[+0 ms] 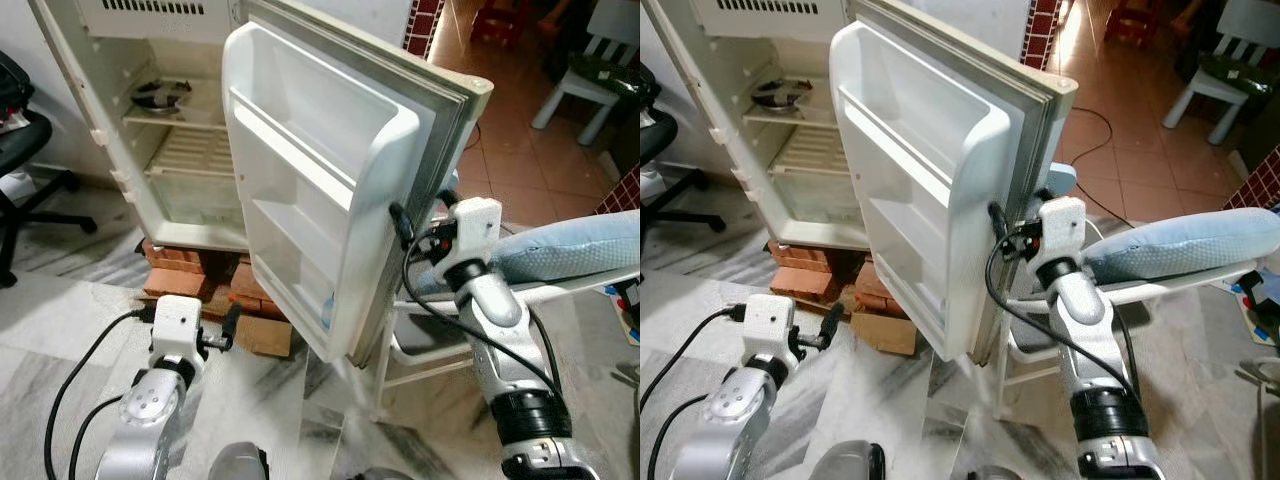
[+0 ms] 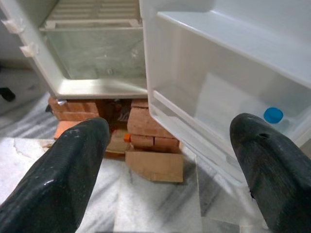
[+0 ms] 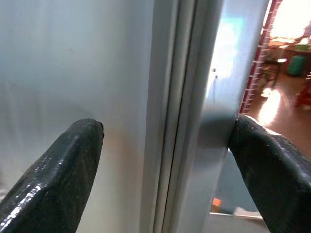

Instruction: Restocking fridge

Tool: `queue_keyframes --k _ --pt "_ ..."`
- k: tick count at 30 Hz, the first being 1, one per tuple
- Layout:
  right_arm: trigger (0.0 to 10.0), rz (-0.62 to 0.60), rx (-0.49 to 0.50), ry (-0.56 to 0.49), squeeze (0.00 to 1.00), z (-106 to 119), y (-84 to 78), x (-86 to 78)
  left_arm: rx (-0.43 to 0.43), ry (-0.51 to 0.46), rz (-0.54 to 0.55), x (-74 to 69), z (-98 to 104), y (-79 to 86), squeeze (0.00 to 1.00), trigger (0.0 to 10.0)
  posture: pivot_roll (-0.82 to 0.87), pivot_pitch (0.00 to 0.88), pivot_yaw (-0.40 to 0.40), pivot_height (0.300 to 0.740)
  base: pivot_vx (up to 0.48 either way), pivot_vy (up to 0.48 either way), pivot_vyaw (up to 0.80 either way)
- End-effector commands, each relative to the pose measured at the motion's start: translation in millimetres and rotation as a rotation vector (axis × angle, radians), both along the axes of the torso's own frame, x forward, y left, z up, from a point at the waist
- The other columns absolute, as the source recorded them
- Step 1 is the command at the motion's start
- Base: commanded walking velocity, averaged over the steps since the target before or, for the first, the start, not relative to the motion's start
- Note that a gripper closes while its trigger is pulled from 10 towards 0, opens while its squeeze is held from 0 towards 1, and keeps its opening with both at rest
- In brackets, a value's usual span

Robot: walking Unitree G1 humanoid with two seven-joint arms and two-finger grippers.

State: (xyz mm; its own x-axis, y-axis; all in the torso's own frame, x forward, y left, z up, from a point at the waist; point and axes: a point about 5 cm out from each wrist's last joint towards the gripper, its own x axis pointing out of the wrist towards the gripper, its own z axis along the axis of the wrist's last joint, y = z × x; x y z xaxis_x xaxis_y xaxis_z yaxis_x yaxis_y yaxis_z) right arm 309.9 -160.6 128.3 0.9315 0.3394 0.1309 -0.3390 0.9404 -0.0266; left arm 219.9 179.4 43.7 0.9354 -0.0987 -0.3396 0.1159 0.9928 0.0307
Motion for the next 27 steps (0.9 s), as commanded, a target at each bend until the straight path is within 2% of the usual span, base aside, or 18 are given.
queue_keyframes --k 1,3,5,6,7,8,10,11,15,16,19,23,27 --pt "10.0 0.136 0.059 0.013 0.00 5 15.8 1.5 -0.023 0.007 -0.012 0.2 2 -2.2 0.00 10.0 0.10 0.038 -0.022 0.740 0.000 0.000 0.00" --pt "10.0 0.226 0.110 0.016 0.00 11 24.5 0.3 -0.032 0.017 -0.027 -0.3 2 -3.2 0.00 10.0 0.10 0.038 -0.022 0.740 0.000 0.000 0.00" --pt "10.0 0.371 0.187 0.031 0.00 19 35.0 -6.8 -0.059 0.033 -0.049 -1.6 2 -5.6 0.00 10.0 0.10 0.038 -0.022 0.740 0.000 0.000 0.00" --pt "10.0 0.472 0.237 0.047 0.00 24 40.4 -14.2 -0.083 0.048 -0.057 -2.9 2 -7.0 0.00 10.0 0.10 0.038 -0.022 0.740 0.000 0.000 0.00" --pt "10.0 0.645 0.303 0.067 0.00 32 45.8 -30.9 -0.128 0.087 -0.064 -7.2 0 -9.1 0.00 10.0 0.10 0.038 -0.022 0.740 0.000 0.000 0.00" --pt "10.0 0.685 0.315 0.072 0.00 34 46.3 -35.6 -0.140 0.100 -0.065 -9.0 -1 -9.7 0.00 10.0 0.10 0.038 -0.022 0.740 0.000 0.000 0.00" --pt "10.0 0.698 0.317 0.076 0.00 34 45.9 -37.5 -0.148 0.110 -0.066 -10.7 -2 -10.4 0.00 10.0 0.10 0.038 -0.022 0.740 0.000 0.000 0.00" --pt "10.0 0.681 0.282 0.090 0.00 28 41.0 -38.2 -0.161 0.150 -0.085 -18.2 -7 -14.0 0.00 10.0 0.10 0.040 -0.023 0.740 0.000 0.000 0.00" --pt "10.0 0.553 0.238 0.093 0.00 18 30.9 -28.3 -0.174 0.186 -0.106 -22.3 -9 -17.5 0.00 10.0 0.10 0.040 -0.023 0.740 0.000 0.000 0.00" --pt "10.0 0.514 0.273 0.092 0.00 18 25.4 -24.8 -0.185 0.203 -0.119 -23.1 -9 -18.8 0.00 10.0 0.10 0.040 -0.023 0.740 0.000 0.000 0.00" --pt "10.0 0.527 0.299 0.102 0.00 20 19.9 -27.3 -0.192 0.222 -0.137 -24.5 -9 -19.9 0.00 10.0 0.10 0.039 -0.024 0.740 0.000 0.000 0.00" --pt "10.0 0.527 0.283 0.125 0.00 20 16.7 -30.4 -0.185 0.228 -0.142 -24.4 -9 -19.4 0.00 10.0 0.09 0.040 -0.023 0.740 0.000 0.000 0.00" --pt "10.0 0.471 0.176 0.151 0.00 5 13.8 -31.2 -0.169 0.238 -0.143 -24.1 -10 -19.1 0.00 10.0 0.09 0.041 -0.024 0.740 0.000 0.000 0.00"
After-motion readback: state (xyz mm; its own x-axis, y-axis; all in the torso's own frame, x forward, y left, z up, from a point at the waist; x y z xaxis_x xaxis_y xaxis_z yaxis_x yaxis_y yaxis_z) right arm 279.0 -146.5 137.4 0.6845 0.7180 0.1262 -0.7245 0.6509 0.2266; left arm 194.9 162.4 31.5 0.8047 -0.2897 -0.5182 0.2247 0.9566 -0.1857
